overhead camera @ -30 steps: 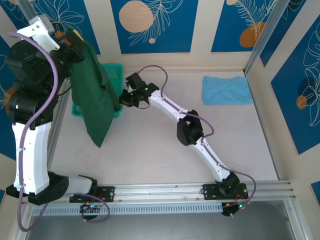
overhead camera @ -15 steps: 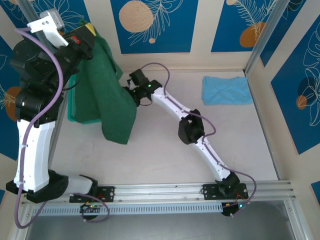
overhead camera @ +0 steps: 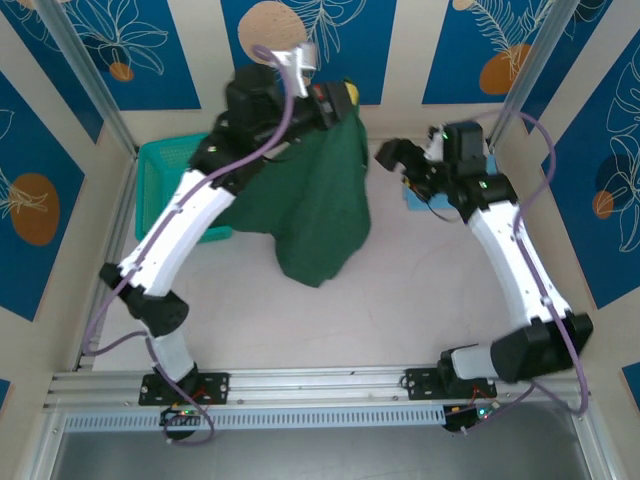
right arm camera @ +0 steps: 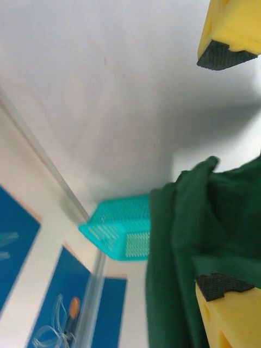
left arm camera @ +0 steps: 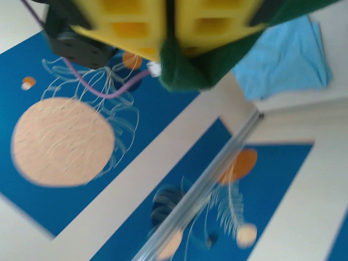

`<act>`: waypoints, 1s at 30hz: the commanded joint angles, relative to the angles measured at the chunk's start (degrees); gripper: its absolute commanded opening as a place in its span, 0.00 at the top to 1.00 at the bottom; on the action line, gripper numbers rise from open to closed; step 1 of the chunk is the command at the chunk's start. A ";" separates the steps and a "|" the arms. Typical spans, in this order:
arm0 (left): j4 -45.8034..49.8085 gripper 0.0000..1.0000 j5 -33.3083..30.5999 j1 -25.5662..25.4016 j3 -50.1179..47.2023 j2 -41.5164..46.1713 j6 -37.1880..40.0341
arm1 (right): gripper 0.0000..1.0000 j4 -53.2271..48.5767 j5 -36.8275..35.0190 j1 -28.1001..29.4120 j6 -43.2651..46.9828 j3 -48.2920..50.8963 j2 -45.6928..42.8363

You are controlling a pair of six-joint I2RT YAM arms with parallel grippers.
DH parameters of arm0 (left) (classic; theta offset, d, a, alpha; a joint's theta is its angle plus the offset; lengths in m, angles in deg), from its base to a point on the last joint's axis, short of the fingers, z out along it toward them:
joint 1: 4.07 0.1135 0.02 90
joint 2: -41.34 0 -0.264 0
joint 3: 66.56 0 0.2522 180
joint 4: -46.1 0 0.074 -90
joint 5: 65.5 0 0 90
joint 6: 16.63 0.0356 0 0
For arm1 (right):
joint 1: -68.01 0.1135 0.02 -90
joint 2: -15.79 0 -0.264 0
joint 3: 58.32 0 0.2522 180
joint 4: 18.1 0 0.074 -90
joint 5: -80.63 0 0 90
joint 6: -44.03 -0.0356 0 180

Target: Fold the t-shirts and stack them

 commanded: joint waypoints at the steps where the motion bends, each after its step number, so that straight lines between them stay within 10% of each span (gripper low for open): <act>1: 7.12 0.58 -1.00 0.69 0.91 -1.73 -0.28 | 0.02 -2.03 -0.45 -3.74 0.10 8.23 -4.77; 3: 14.44 0.22 -1.13 2.47 0.80 -3.35 4.36 | 0.02 -3.65 -0.13 -4.40 0.81 11.03 -7.12; 7: 31.84 0.09 -3.81 10.01 3.42 -4.62 12.35 | 0.01 -6.98 -1.09 -3.86 1.04 14.09 -8.43; 14: 35.87 0.08 -15.16 23.83 -11.29 -1.65 18.33 | 0.01 -8.45 -6.33 6.02 0.46 16.82 -2.32; 25: 44.29 0.20 -27.41 25.31 0.96 -20.44 26.96 | 0.02 -11.36 -16.47 29.19 -2.38 9.22 20.75; 30: 45.58 0.25 -29.05 27.59 4.36 -26.00 29.45 | 0.22 -14.62 -18.08 33.48 -3.84 8.17 29.37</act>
